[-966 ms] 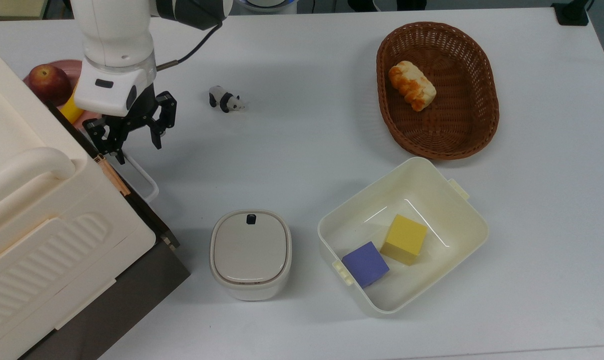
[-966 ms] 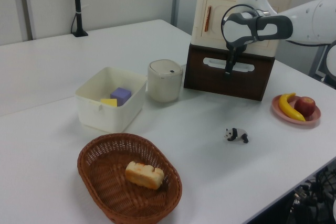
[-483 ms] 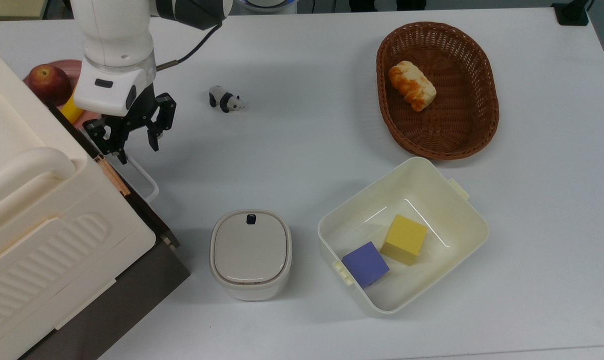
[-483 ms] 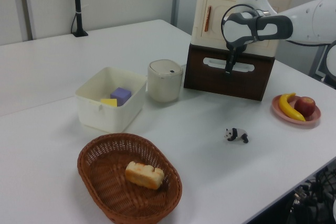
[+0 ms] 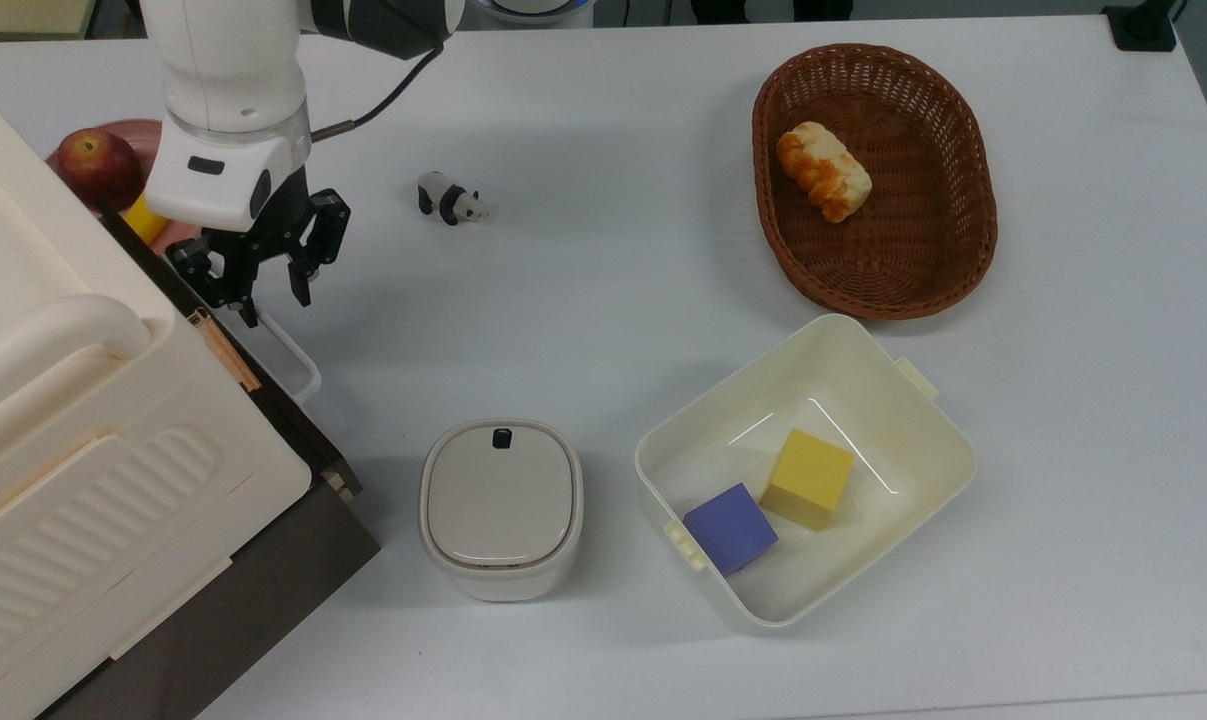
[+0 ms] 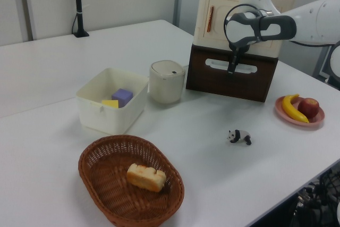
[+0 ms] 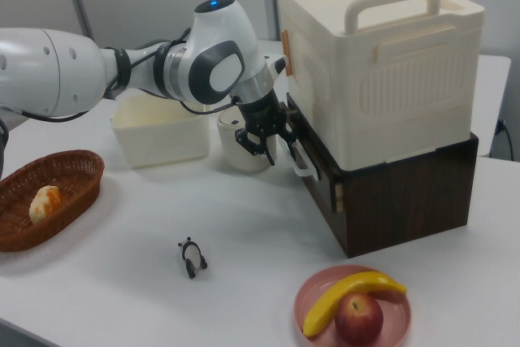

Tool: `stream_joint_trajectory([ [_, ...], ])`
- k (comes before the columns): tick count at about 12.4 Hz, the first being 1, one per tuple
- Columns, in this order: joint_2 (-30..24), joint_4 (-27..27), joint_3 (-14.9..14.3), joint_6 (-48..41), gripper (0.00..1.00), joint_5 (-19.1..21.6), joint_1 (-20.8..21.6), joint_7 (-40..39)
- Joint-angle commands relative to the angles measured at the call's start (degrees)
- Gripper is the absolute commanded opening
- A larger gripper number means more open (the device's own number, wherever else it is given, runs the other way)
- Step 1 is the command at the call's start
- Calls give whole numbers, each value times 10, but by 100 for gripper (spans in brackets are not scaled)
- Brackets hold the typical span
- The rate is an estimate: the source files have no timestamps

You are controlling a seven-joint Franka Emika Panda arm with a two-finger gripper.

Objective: Slide open the drawer
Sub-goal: 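Pull the drawer handle outward, sliding the drawer out of the unit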

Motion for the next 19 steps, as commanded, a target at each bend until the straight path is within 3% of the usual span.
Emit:
stream_joint_trajectory([
  [1, -2, -3, -2, 11, 35, -9, 3, 12],
  [6, -1, -3, -2, 11, 35, -10, 3, 12],
  [9, -1, -3, -2, 11, 17, -12, 3, 7],
  [11, -2, -3, -2, 11, 13, -13, 3, 6],
  [19, -12, -7, -1, 5, 13, -12, 4, 10],
])
